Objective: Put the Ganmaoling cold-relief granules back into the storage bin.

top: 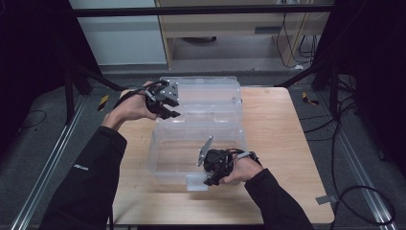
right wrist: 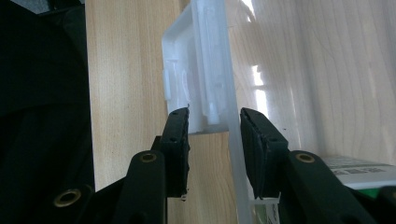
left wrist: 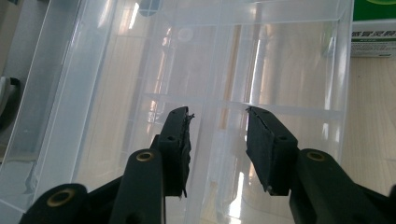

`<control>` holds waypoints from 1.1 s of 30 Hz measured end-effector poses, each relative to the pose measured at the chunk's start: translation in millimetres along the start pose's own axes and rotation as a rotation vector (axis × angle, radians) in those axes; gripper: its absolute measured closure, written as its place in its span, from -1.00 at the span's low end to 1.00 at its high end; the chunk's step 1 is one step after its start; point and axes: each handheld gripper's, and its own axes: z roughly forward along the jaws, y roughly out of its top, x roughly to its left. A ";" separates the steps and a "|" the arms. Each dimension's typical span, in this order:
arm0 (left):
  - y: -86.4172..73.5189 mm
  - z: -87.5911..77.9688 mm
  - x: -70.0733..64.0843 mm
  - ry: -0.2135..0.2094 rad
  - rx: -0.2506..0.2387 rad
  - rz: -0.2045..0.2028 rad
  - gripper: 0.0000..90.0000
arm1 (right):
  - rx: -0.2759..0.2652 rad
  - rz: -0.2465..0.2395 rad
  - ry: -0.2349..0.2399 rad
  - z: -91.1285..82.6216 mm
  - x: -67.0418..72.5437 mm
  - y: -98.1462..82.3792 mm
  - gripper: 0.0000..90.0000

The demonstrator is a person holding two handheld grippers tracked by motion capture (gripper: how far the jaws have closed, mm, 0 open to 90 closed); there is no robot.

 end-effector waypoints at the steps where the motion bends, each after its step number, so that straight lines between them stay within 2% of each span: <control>1: -0.1 0.3 0.2 0.000 -0.003 0.000 0.33 | 0.003 0.003 0.001 -0.2 0.2 0.0 0.41; 6: 0.4 1.9 2.3 0.002 0.008 0.014 0.36 | 0.000 0.000 0.001 0.0 -0.1 0.0 0.41; 9: 1.5 5.5 2.3 -0.002 0.001 0.001 0.38 | 0.002 -0.001 0.002 0.0 -0.1 0.0 0.41; 10: 2.2 5.4 3.8 -0.005 0.017 0.017 0.40 | 0.004 0.000 0.003 -0.1 -0.1 0.0 0.41; 22: 2.9 10.9 5.6 -0.023 0.029 0.018 0.64 | 0.006 0.008 0.001 -0.2 -0.1 0.2 0.41; 33: 6.4 14.5 4.8 0.002 0.069 0.037 0.79 | 0.010 0.020 0.003 -0.1 -0.2 0.8 0.41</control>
